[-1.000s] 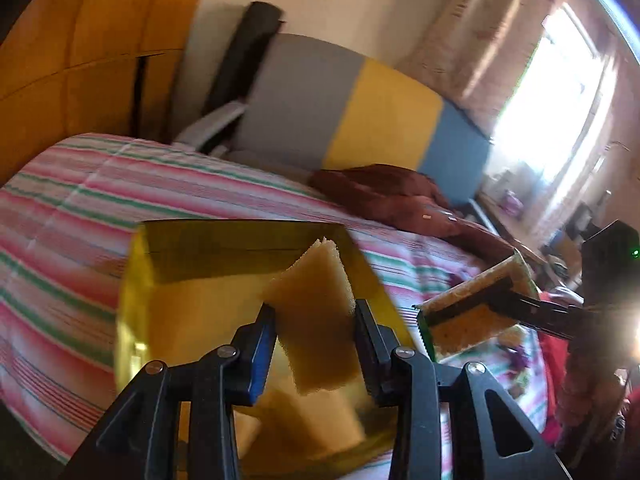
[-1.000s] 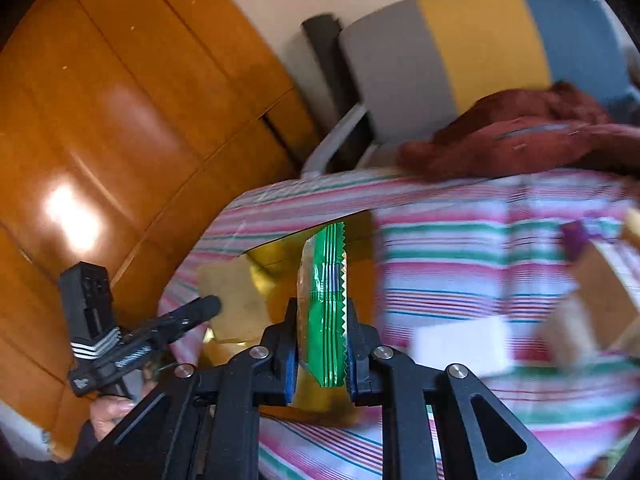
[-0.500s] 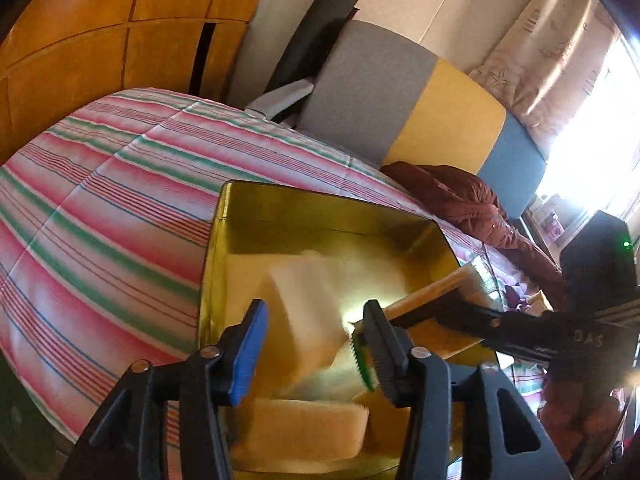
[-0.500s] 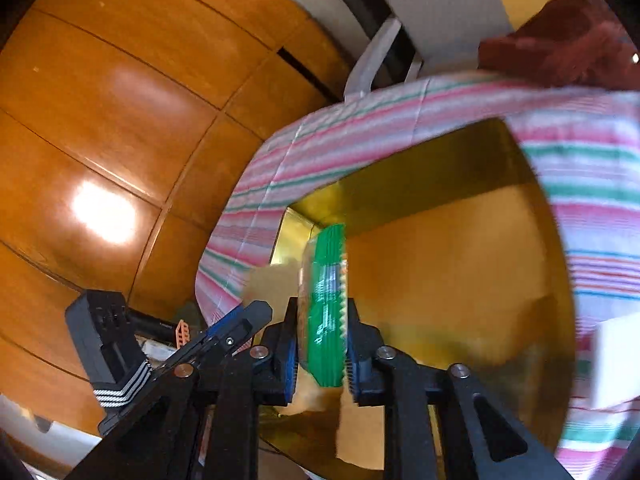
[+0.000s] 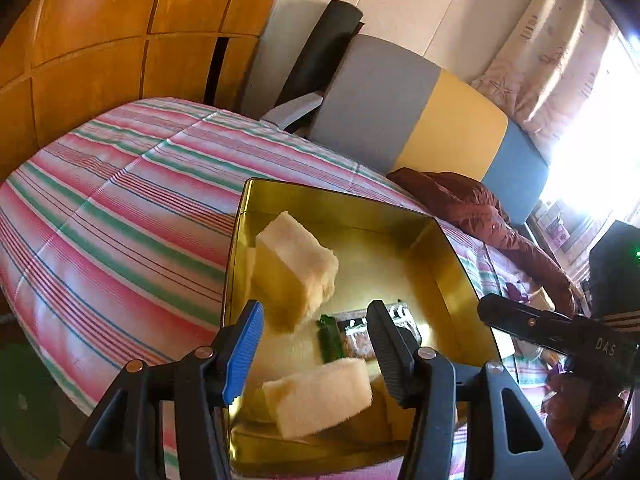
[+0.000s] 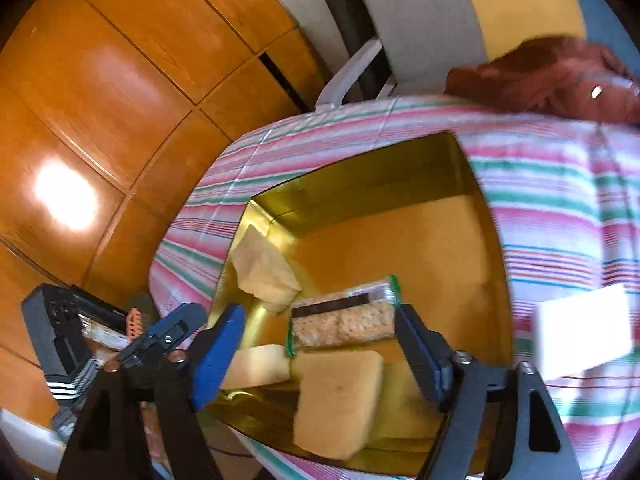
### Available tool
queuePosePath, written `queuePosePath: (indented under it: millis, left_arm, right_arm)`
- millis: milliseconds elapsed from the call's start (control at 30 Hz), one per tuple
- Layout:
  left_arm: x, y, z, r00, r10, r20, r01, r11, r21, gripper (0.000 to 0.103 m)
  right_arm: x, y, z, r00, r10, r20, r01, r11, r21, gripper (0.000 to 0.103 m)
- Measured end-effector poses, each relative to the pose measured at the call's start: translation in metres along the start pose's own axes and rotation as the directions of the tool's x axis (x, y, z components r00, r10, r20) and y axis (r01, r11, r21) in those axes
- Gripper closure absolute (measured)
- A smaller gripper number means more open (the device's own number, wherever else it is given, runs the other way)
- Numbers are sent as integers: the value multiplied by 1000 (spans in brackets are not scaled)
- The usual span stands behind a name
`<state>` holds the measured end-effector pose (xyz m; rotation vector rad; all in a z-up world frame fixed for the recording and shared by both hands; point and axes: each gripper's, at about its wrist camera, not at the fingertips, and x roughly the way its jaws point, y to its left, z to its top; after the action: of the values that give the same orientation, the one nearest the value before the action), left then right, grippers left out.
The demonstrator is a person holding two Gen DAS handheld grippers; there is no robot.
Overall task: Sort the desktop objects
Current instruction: 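Carry the yellow sponge and green packet into the gold tray and release both, then move both open tools back to the remaining items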
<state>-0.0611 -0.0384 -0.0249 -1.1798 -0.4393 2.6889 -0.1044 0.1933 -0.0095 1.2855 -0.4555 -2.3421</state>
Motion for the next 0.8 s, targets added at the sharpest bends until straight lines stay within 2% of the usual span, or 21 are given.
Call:
queuePosePath:
  millis: [200, 367, 633, 700, 800]
  left_arm:
    - [-12, -11, -5, 1000, -15, 17, 14, 999, 37, 49]
    - [-15, -22, -11, 998, -57, 5, 57, 998, 41, 49]
    - [-26, -51, -17, 992, -125, 9, 123, 984, 127, 48]
    - [-28, -61, -18, 990, -142, 10, 138, 979, 152, 45]
    - [-27, -71, -20, 984, -180, -10, 179, 970, 167, 44]
  right_arm:
    - [-26, 12, -15, 993, -102, 67, 108, 991, -84, 15]
    - [-45, 14, -31, 979, -168, 119, 181, 977, -114, 10]
    - [-76, -11, -52, 951, -267, 157, 280, 958, -68, 9]
    - [-85, -21, -57, 942, -294, 159, 305, 951, -50, 9]
    - [-100, -42, -64, 929, -336, 158, 340, 940, 1, 9]
